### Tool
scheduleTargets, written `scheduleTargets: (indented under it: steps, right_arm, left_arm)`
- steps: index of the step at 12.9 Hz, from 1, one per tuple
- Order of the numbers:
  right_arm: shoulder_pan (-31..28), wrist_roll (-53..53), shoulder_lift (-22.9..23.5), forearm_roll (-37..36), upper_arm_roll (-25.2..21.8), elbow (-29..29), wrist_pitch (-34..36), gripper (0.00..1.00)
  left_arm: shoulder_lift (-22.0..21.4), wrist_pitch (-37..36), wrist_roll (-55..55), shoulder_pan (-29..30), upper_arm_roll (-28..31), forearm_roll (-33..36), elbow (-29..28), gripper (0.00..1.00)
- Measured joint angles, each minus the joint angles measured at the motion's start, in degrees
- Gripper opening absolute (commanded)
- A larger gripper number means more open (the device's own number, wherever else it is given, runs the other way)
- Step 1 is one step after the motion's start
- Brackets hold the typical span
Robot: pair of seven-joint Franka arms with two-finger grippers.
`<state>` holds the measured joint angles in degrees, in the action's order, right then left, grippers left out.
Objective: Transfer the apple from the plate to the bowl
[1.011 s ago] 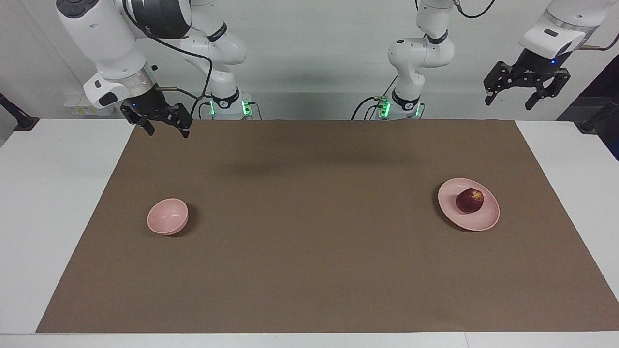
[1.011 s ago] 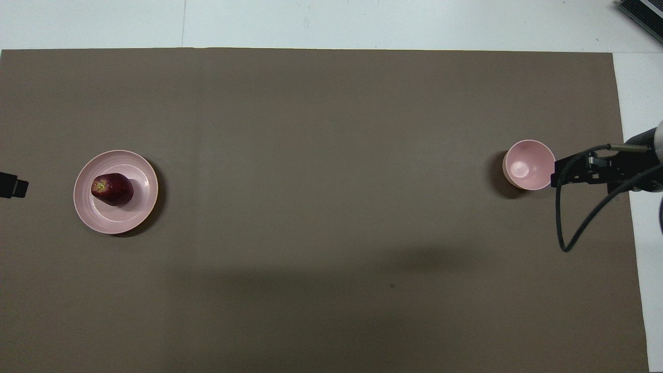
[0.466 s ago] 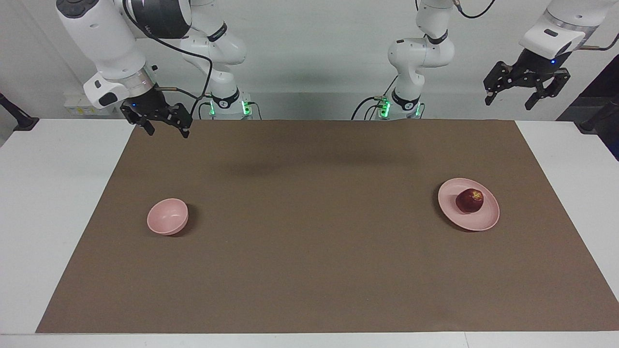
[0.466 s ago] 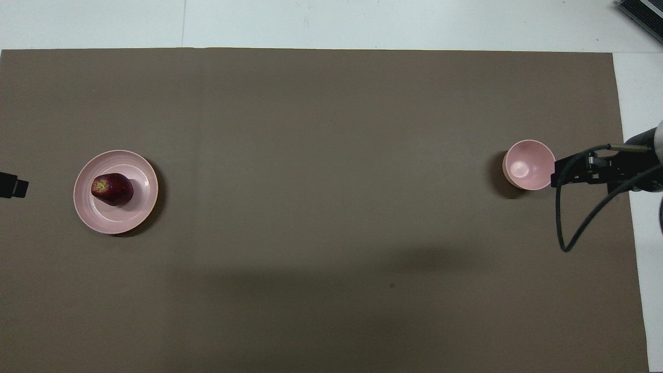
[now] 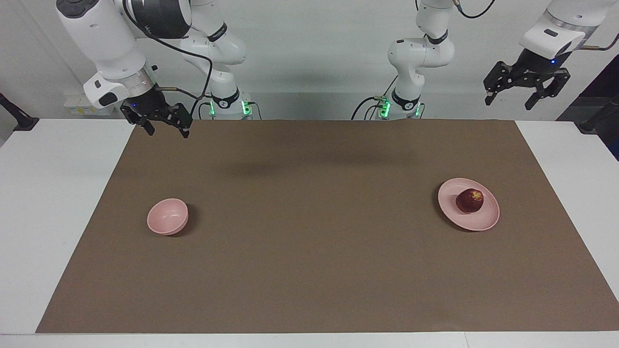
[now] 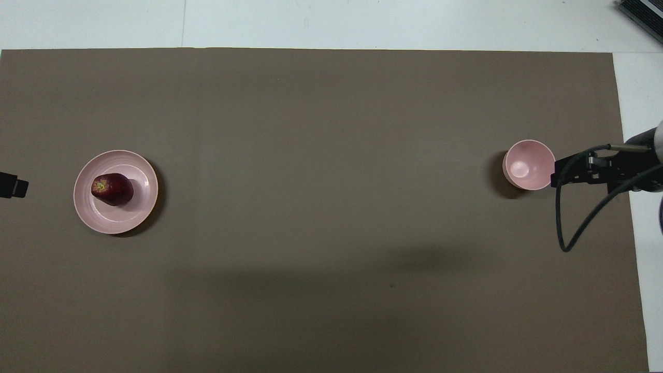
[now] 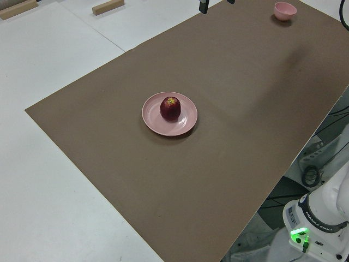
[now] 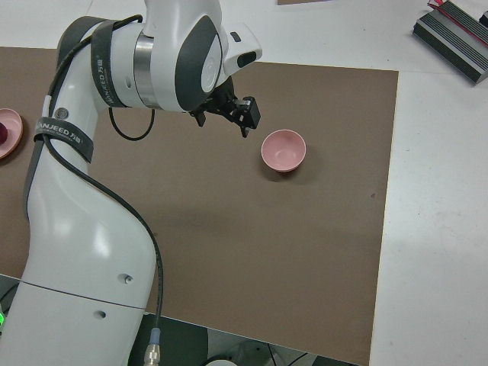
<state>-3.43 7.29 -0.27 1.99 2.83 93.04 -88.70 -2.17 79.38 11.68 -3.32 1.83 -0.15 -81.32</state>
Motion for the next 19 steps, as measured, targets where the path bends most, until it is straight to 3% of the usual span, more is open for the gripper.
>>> scheduleTargets:
  steps: [14,19]
  right_arm:
    - [0.0,0.0,0.0,0.0,0.0,0.0,0.0,1.0]
    - [0.0,0.0,0.0,0.0,0.0,0.0,0.0,1.0]
  left_arm:
    - [-0.1,1.3,0.0,0.0,-0.4,-0.2,-0.5,1.0]
    - [-1.1,6.4,0.0,0.0,-0.5,-0.6,-7.6,1.0]
